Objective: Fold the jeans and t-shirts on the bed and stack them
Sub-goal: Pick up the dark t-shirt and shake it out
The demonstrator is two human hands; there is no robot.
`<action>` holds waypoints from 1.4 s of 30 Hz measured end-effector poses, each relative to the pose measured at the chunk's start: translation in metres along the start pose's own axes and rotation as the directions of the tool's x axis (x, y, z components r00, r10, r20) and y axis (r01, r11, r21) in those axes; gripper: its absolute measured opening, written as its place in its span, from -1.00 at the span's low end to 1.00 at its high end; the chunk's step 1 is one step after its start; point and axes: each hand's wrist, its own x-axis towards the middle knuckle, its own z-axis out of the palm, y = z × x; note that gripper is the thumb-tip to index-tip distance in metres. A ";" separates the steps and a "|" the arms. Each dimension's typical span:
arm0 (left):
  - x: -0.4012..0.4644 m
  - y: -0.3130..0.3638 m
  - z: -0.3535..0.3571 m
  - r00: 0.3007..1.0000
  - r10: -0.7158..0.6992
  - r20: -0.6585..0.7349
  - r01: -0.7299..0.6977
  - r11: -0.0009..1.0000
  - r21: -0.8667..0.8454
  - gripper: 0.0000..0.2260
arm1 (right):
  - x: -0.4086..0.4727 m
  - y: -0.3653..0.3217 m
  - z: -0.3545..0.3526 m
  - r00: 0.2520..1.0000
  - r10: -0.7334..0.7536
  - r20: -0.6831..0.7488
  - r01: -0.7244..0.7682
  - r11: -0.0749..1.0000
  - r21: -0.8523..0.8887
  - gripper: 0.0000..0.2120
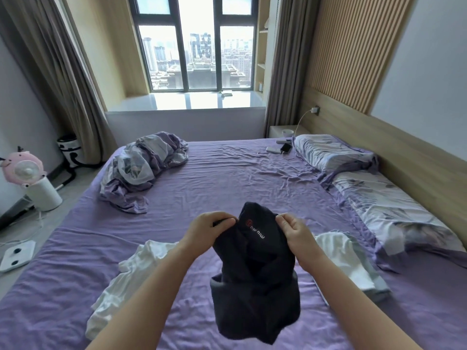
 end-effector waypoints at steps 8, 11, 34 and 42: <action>0.001 0.023 0.026 0.995 -0.066 0.077 0.090 0.923 -0.374 -0.84 | -0.010 -0.006 0.001 0.959 -0.207 0.195 0.242 0.955 -0.174 -0.49; 0.003 0.025 0.024 0.992 -0.064 0.108 0.102 0.916 -0.389 -0.85 | -0.009 -0.012 0.000 0.918 -0.258 0.303 0.364 0.852 -0.377 -0.53; 0.017 -0.003 -0.028 0.990 -0.067 -0.128 0.077 0.994 0.076 -0.83 | -0.001 -0.040 0.002 0.987 -0.159 0.031 0.153 0.978 0.141 -0.76; 0.024 0.026 0.013 0.982 0.055 0.179 -0.124 0.909 0.399 -0.63 | 0.008 -0.036 0.007 0.997 -0.063 -0.045 0.071 0.977 0.202 -0.81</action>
